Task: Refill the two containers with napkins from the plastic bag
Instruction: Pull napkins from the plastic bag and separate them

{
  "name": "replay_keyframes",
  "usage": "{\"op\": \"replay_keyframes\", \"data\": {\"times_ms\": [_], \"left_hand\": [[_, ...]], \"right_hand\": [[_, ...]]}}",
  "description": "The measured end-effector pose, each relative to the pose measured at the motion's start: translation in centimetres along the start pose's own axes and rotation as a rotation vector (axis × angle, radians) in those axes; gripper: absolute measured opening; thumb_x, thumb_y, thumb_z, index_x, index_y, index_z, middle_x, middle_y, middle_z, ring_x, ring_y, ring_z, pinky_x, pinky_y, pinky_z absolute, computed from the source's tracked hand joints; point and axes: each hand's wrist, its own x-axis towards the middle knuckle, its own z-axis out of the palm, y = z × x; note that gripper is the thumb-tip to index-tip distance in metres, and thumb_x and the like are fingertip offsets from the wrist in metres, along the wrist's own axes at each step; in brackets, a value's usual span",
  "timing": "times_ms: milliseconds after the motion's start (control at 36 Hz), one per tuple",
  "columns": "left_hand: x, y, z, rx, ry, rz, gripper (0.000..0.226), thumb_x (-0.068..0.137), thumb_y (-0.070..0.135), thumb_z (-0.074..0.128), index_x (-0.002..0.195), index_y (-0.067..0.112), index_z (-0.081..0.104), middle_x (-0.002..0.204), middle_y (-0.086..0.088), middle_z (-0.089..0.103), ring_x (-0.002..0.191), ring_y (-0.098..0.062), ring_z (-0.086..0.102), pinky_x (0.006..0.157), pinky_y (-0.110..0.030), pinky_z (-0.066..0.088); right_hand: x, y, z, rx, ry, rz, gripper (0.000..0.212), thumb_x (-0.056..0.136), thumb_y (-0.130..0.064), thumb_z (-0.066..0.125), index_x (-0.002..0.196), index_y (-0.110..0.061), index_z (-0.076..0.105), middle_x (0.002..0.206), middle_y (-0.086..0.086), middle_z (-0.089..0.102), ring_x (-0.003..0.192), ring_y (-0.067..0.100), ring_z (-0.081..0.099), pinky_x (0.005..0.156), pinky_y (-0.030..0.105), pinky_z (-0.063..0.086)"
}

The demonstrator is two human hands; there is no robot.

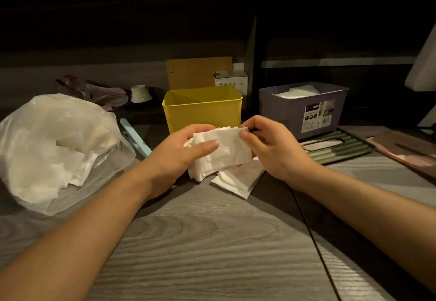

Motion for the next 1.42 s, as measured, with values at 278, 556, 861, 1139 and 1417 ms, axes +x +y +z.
{"op": "replay_keyframes", "data": {"times_ms": [278, 556, 861, 1139, 1417], "left_hand": [[0.3, -0.5, -0.4, 0.016, 0.092, 0.022, 0.043, 0.095, -0.002, 0.058, 0.123, 0.03, 0.066, 0.117, -0.001, 0.067, 0.102, -0.02, 0.068, 0.076, -0.03, 0.061], [0.6, -0.5, -1.0, -0.018, 0.148, -0.024, 0.043, 0.093, -0.002, 0.057, 0.12, 0.03, 0.067, 0.121, -0.004, 0.066, 0.108, -0.026, 0.067, 0.077, -0.039, 0.06], [0.4, -0.2, -0.8, -0.04, 0.133, -0.015, 0.038, 0.096, 0.001, 0.057, 0.118, 0.029, 0.067, 0.118, -0.003, 0.067, 0.102, -0.022, 0.069, 0.072, -0.03, 0.059], [0.2, -0.1, -0.3, -0.039, 0.091, -0.009, 0.035, 0.097, 0.003, 0.057, 0.118, 0.029, 0.068, 0.114, -0.001, 0.069, 0.102, -0.021, 0.069, 0.083, -0.033, 0.061], [0.1, -0.2, -0.4, -0.032, 0.063, -0.001, 0.034, 0.098, 0.005, 0.057, 0.118, 0.03, 0.068, 0.112, 0.002, 0.069, 0.099, -0.018, 0.069, 0.077, -0.029, 0.061]], "right_hand": [[0.4, 0.1, -3.0, -0.377, -0.246, -0.119, 0.049, 0.094, 0.01, 0.047, 0.124, -0.025, 0.064, 0.118, -0.014, 0.064, 0.108, 0.001, 0.06, 0.087, 0.013, 0.052], [0.5, 1.0, -5.9, -0.605, -0.566, -0.209, 0.033, 0.094, -0.021, 0.068, 0.122, -0.037, 0.068, 0.133, -0.019, 0.062, 0.117, 0.004, 0.06, 0.102, 0.026, 0.051], [-0.6, -0.2, -4.4, -0.18, -0.276, -0.087, 0.017, 0.096, -0.016, 0.056, 0.096, -0.028, 0.068, 0.099, -0.009, 0.071, 0.09, 0.016, 0.067, 0.083, 0.043, 0.058], [-0.1, -0.1, -3.4, -0.019, -0.204, 0.141, 0.013, 0.098, -0.025, 0.061, 0.107, -0.028, 0.07, 0.094, -0.01, 0.074, 0.089, 0.001, 0.069, 0.084, 0.02, 0.052], [-0.3, -0.6, -4.6, -0.213, -0.461, 0.101, 0.04, 0.091, -0.01, 0.07, 0.121, -0.036, 0.064, 0.1, -0.013, 0.07, 0.099, 0.008, 0.067, 0.092, 0.033, 0.058]]}}
